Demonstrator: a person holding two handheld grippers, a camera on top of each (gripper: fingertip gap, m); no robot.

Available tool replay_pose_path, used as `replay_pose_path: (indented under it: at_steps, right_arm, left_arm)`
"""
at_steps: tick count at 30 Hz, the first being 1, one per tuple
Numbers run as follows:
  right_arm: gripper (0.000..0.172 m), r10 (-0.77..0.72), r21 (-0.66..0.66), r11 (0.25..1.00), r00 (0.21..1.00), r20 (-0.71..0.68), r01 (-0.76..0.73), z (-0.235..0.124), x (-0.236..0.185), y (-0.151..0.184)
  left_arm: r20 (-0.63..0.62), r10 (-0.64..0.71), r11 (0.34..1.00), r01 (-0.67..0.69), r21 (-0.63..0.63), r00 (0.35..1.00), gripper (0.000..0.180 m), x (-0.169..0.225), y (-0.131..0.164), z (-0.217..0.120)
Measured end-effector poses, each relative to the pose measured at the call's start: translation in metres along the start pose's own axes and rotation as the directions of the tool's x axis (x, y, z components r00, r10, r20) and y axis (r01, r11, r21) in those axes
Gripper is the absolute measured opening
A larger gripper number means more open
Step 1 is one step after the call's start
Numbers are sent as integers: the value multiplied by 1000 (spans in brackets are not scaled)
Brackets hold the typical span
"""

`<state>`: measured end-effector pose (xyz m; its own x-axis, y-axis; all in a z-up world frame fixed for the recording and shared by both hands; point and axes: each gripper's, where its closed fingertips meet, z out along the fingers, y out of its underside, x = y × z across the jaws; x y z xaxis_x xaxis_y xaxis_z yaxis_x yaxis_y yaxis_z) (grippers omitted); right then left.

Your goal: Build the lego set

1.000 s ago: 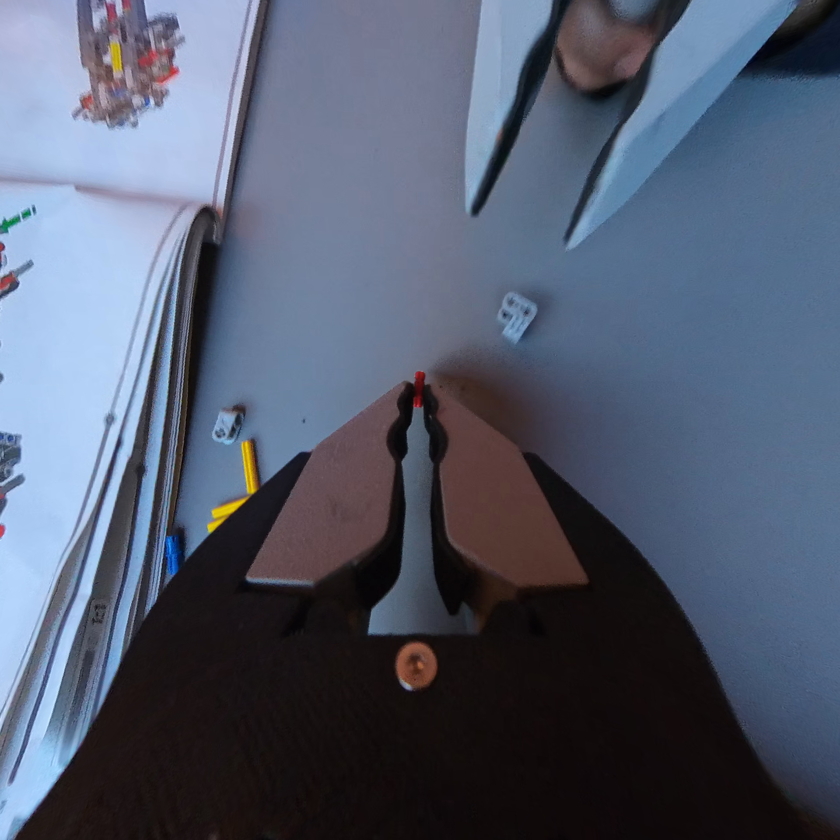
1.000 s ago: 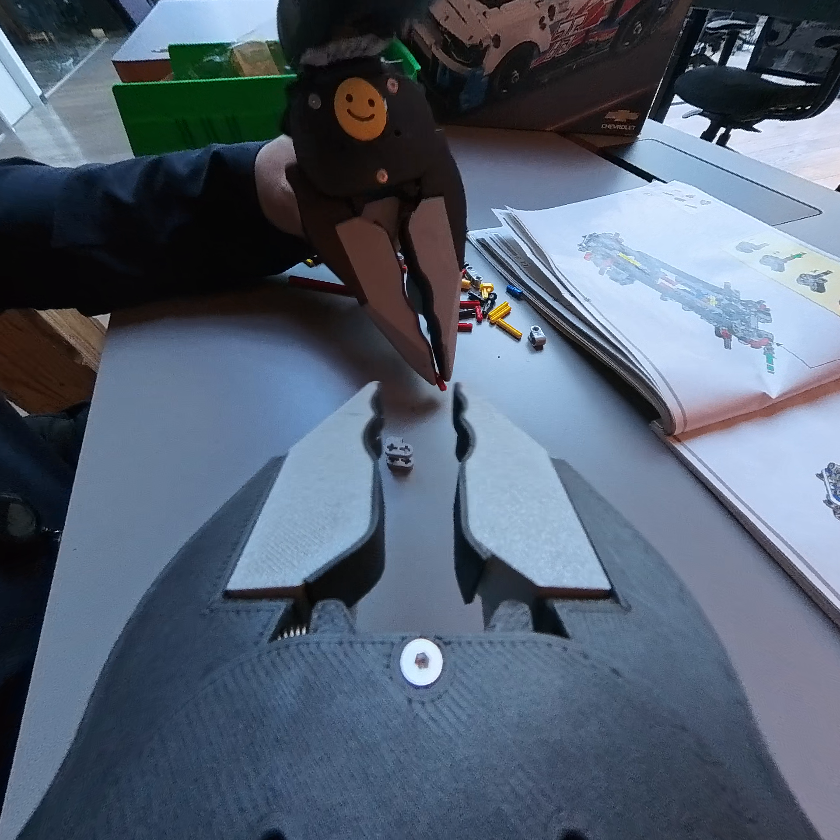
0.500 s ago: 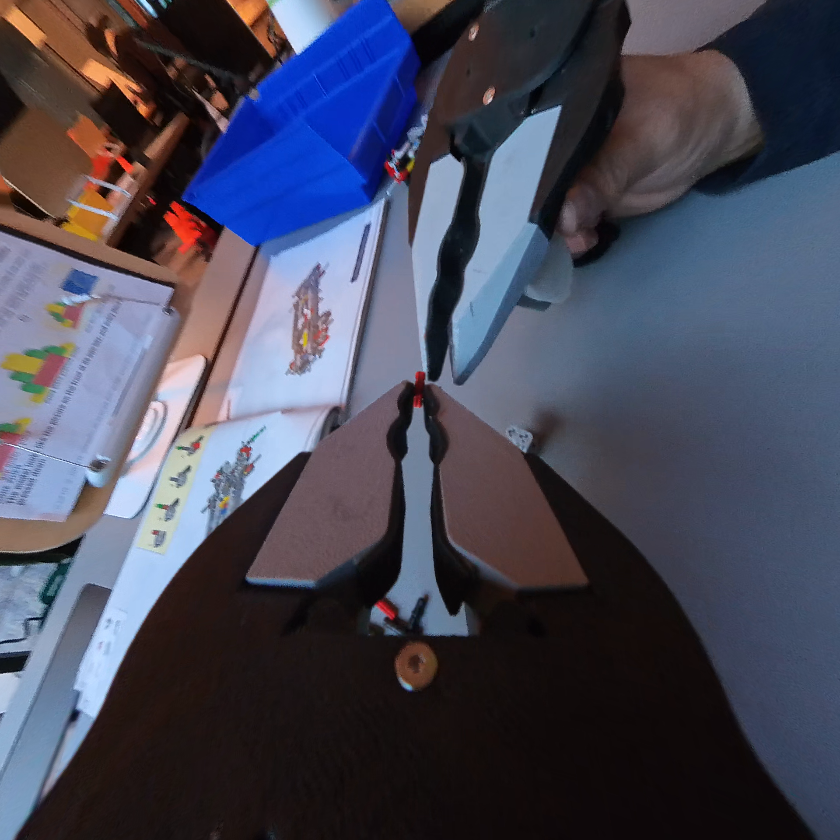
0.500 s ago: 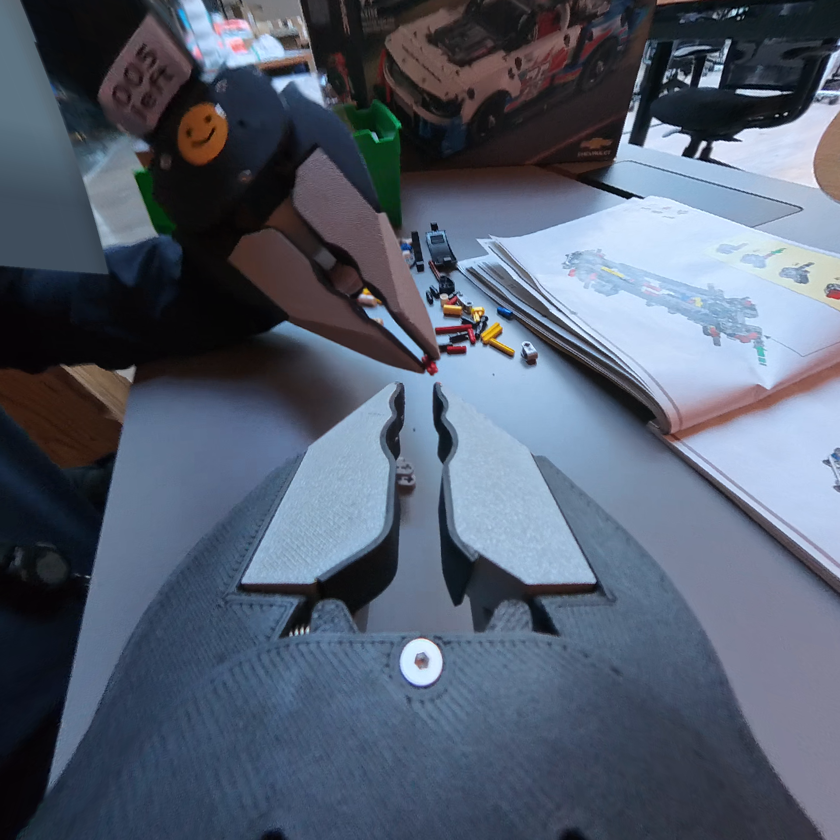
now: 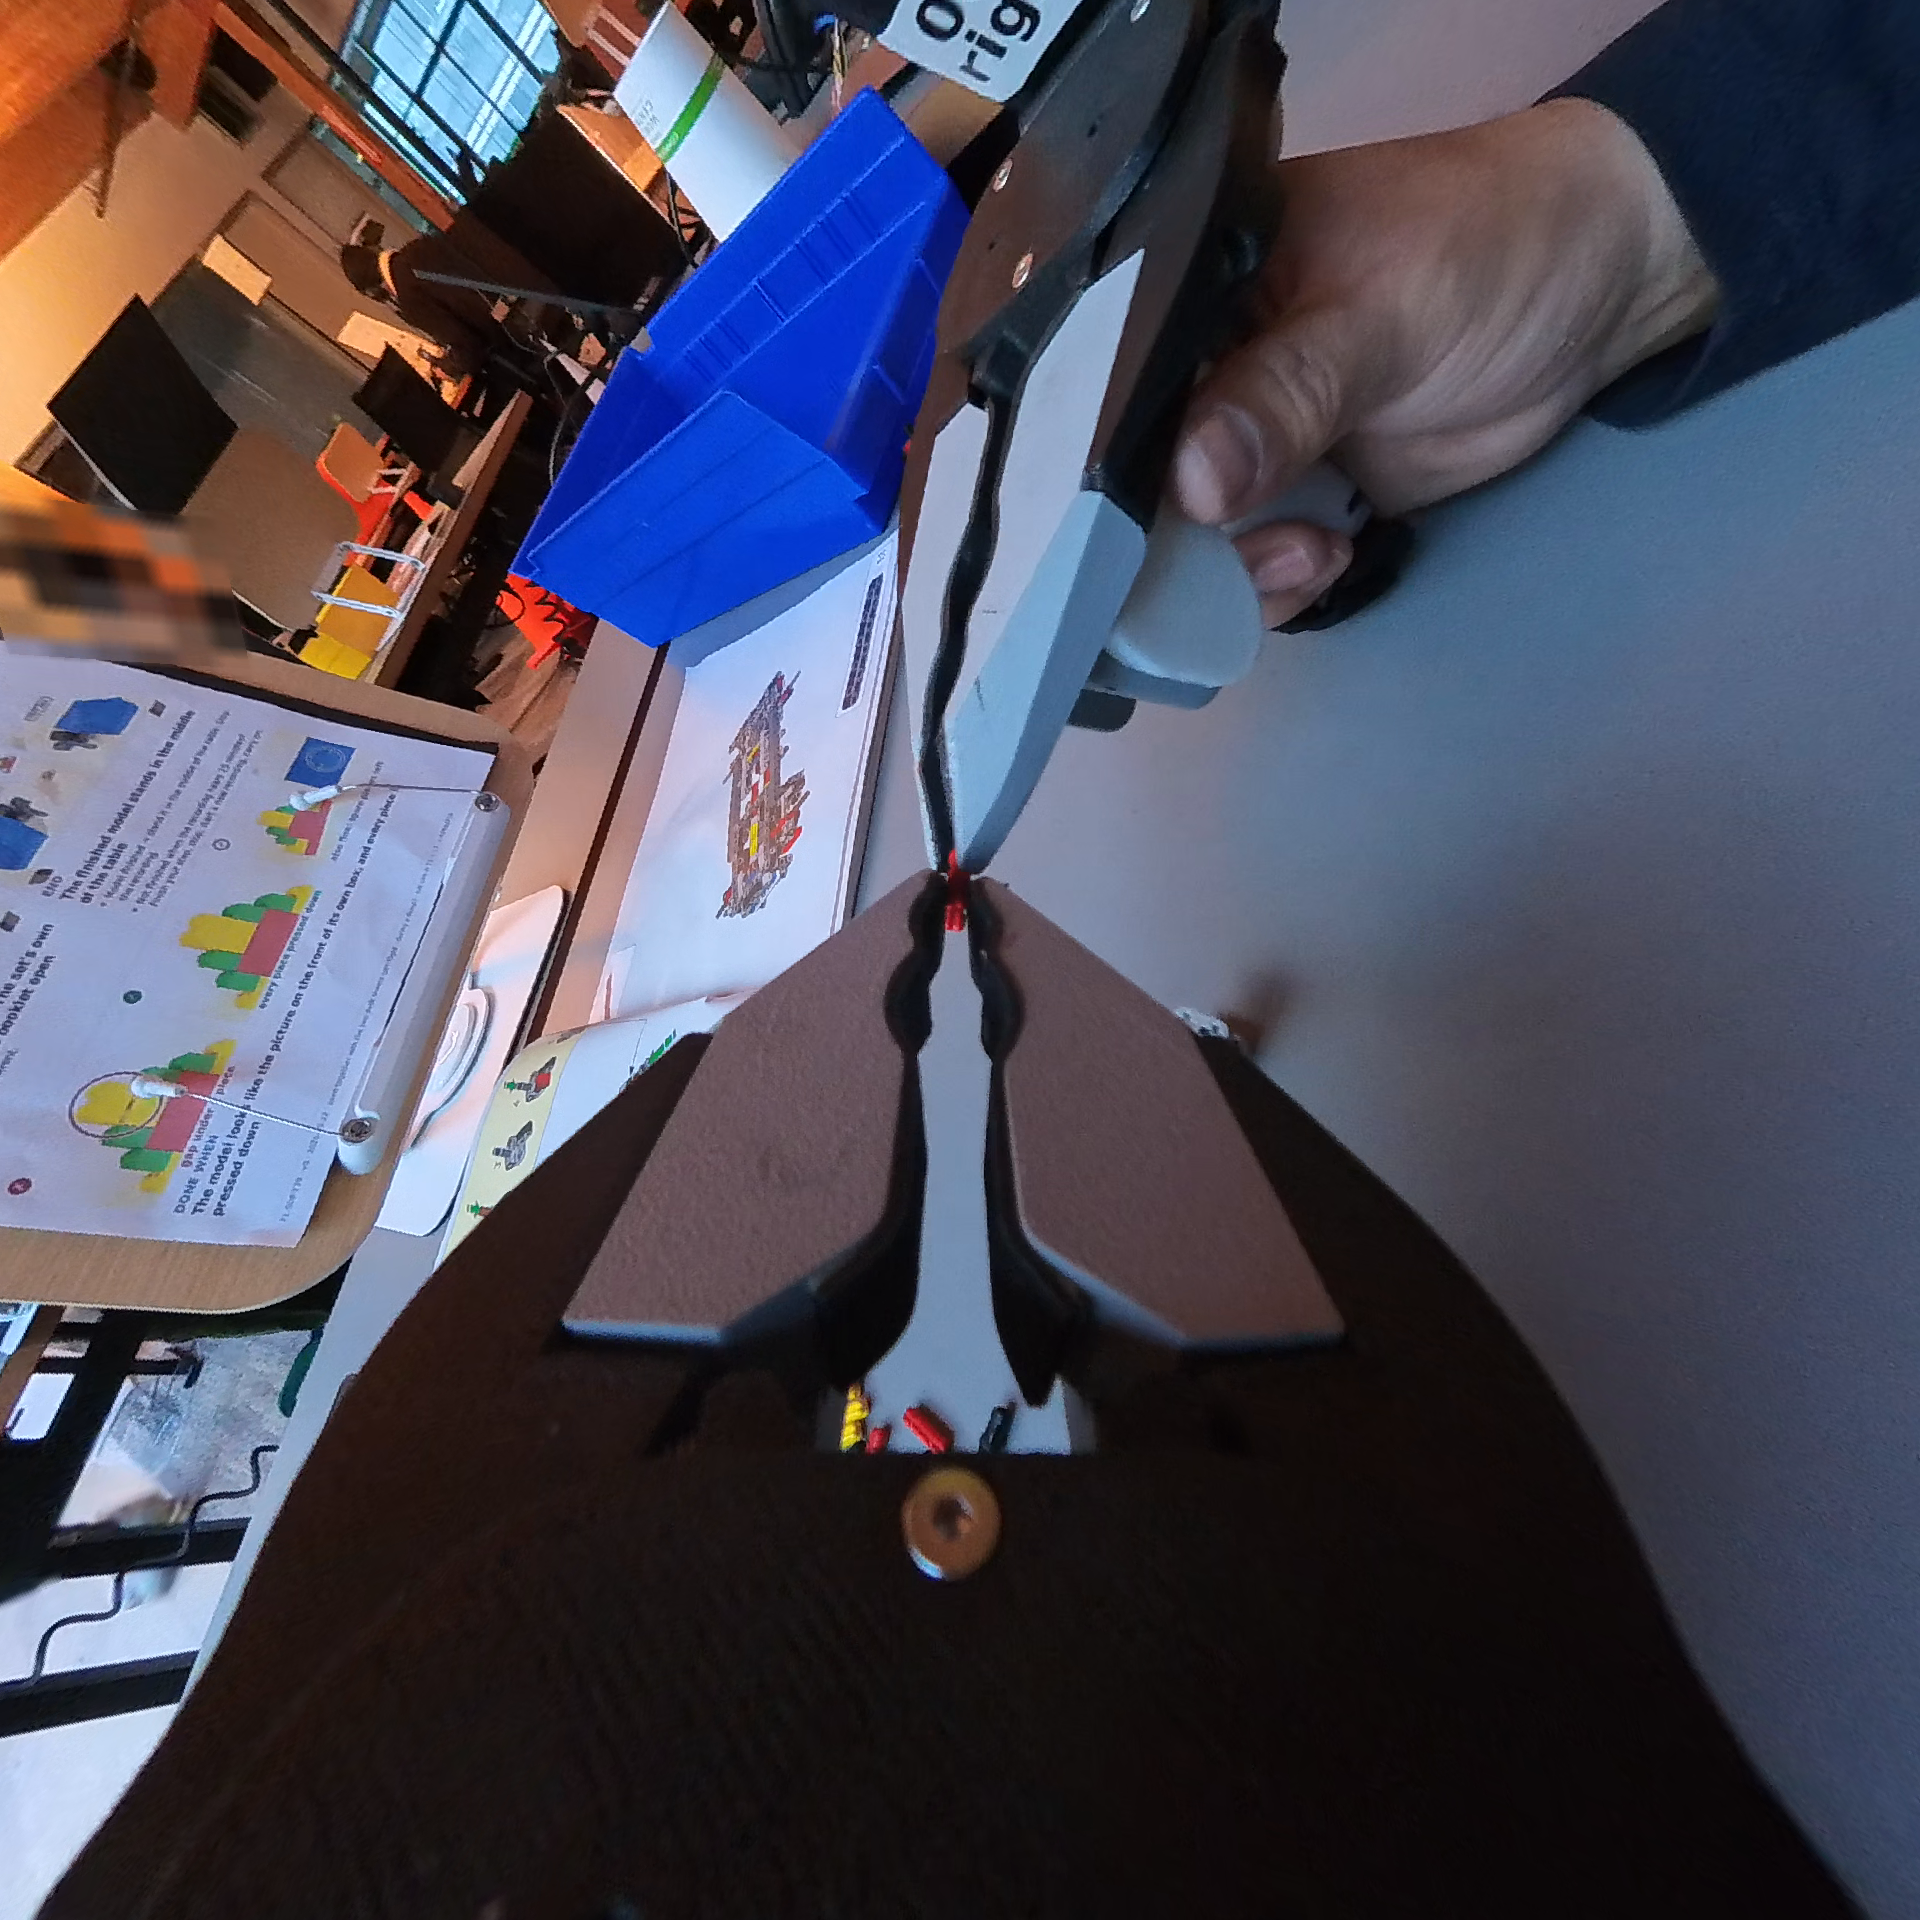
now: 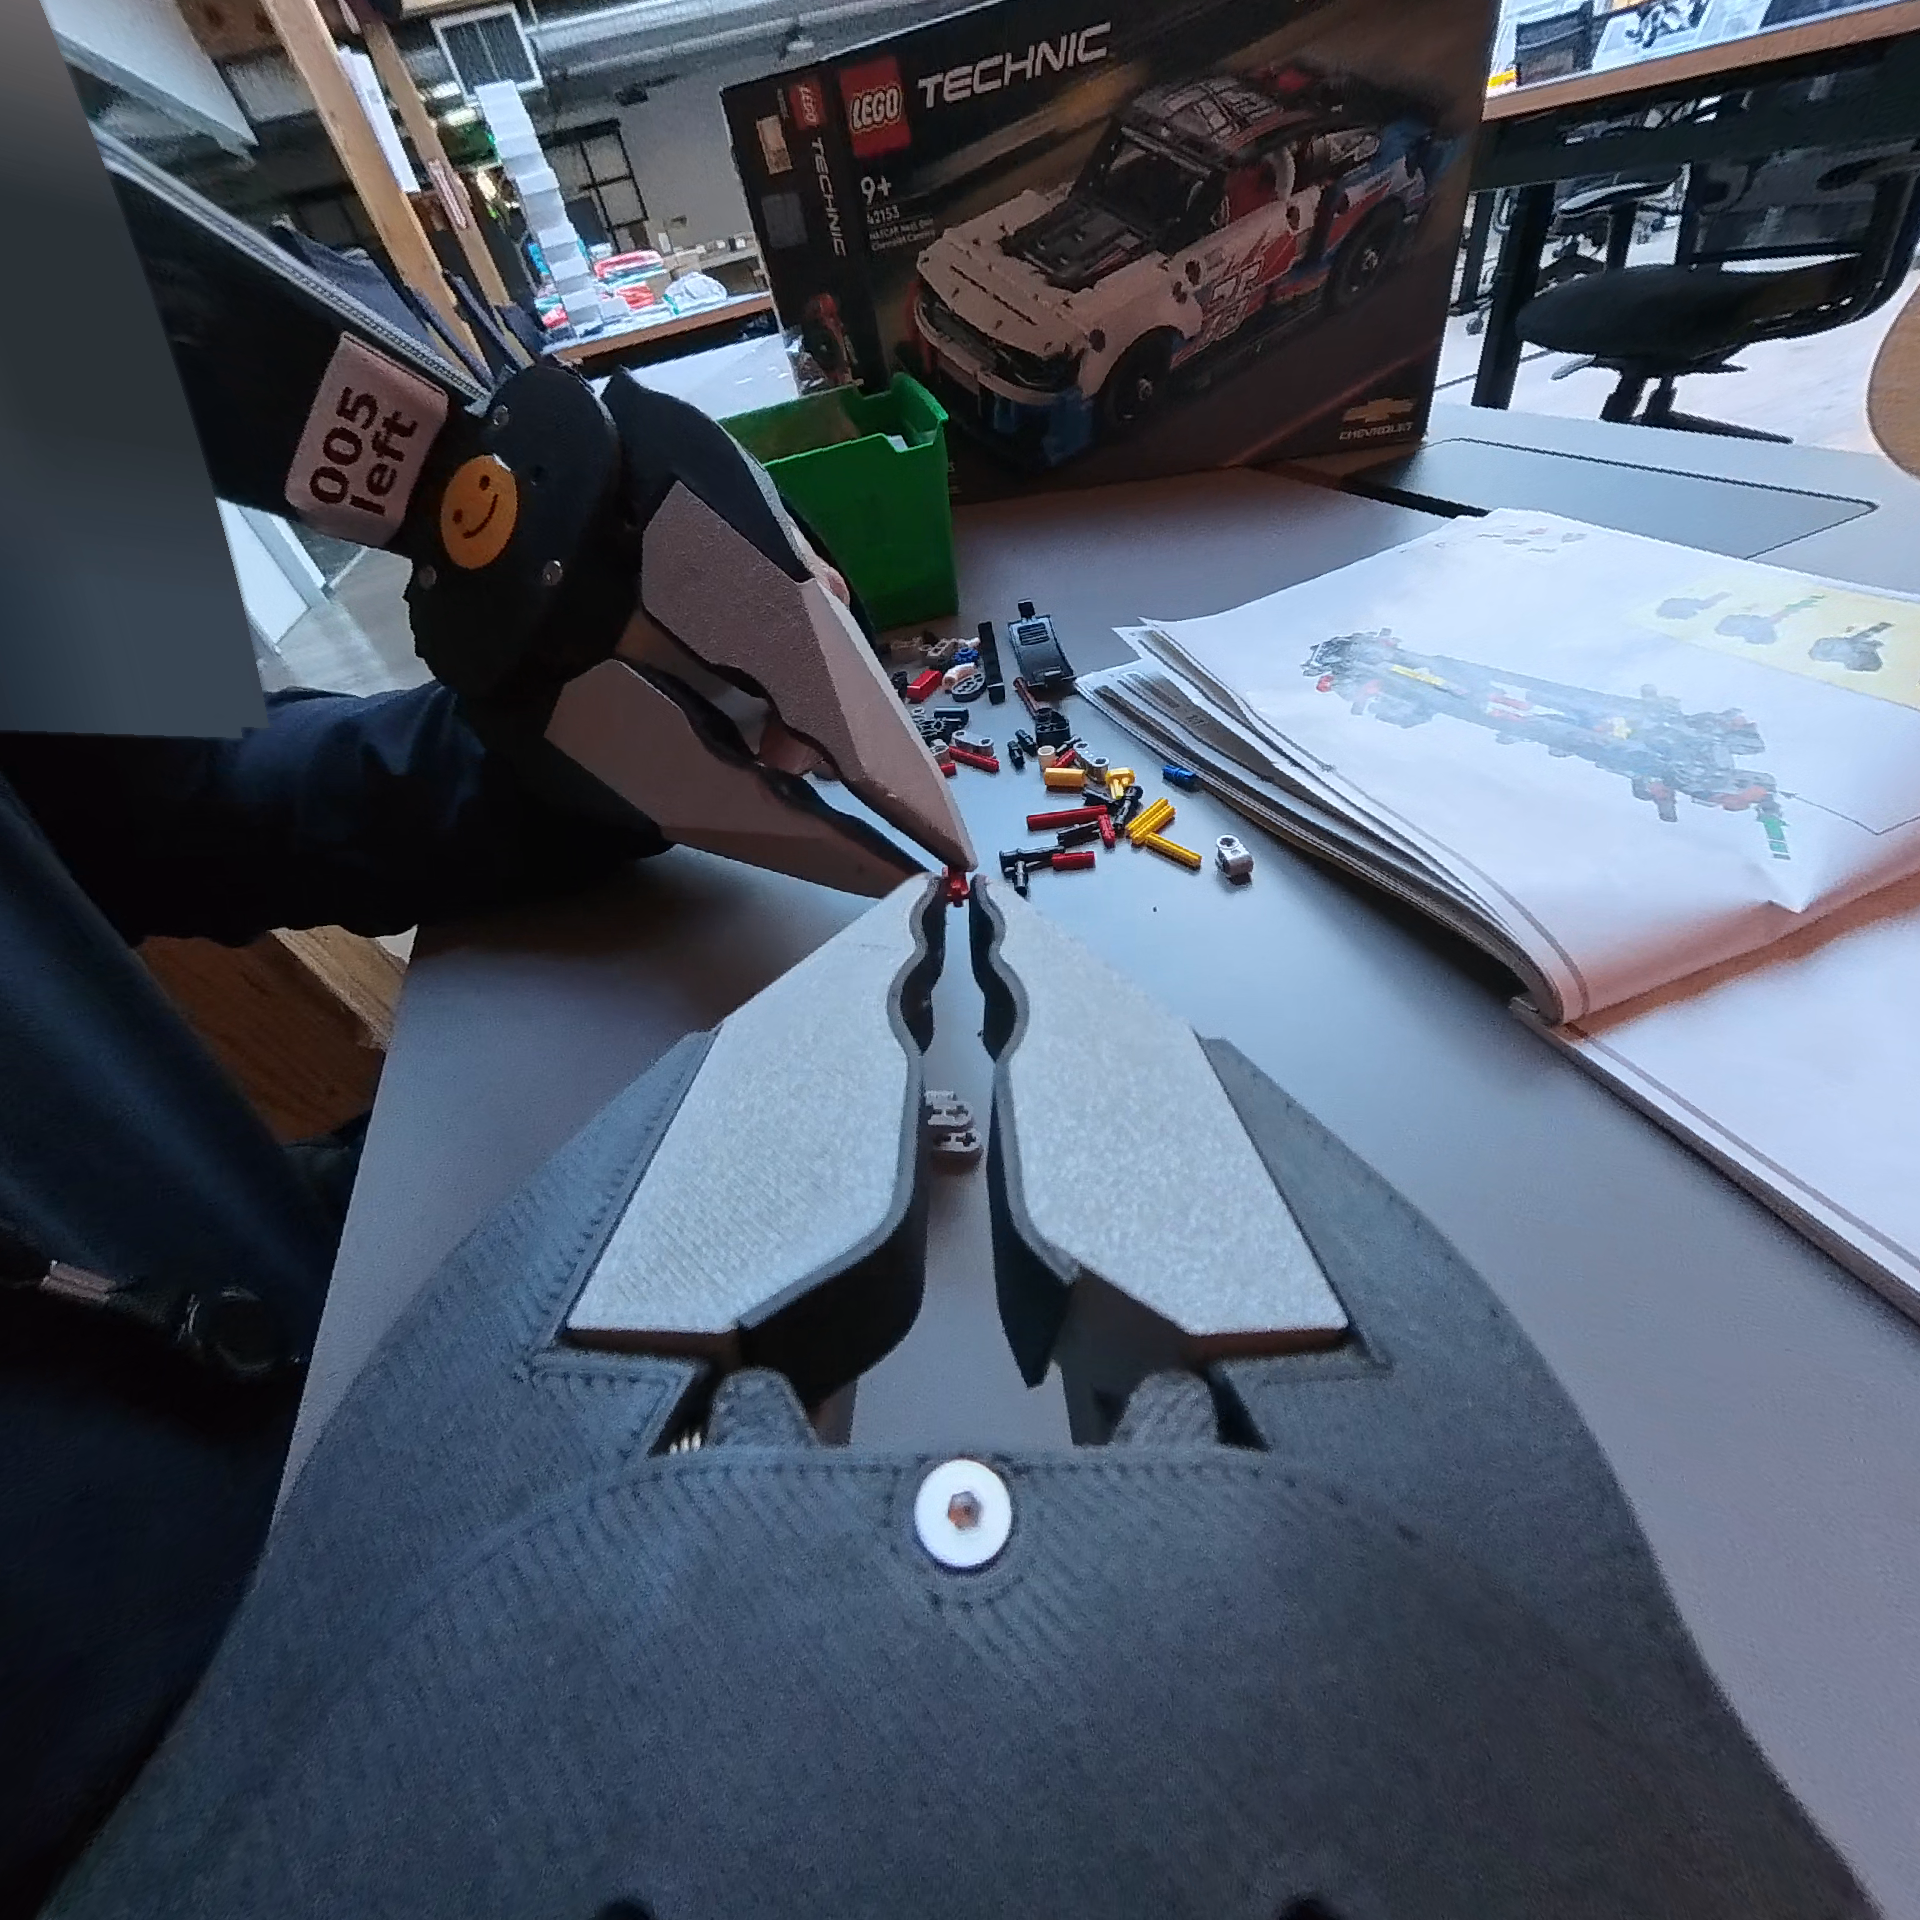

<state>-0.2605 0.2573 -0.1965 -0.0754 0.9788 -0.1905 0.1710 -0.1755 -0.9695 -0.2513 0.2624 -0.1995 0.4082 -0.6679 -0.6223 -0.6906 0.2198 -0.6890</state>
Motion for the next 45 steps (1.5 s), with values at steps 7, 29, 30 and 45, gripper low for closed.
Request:
replay_pose_path:
  at_steps: [7,29,30,45]
  right_arm:
    - [0,-22,-30,999,1000,-13,22,0,1,3]
    - [0,-93,-75,993,995,-30,90,3,-1,8]
    - [0,-95,-77,993,995,-32,92,3,-1,8]
    - [0,-159,-100,983,984,-75,151,2,2,10]
  left_arm:
    - [-40,-84,996,83,-10,996,2,4,3,2]
    - [-69,-86,995,81,-60,994,2,10,11,7]
    - [-72,-92,994,88,-60,993,2,10,11,7]
    - [-116,-183,981,174,-87,976,14,10,19,8]
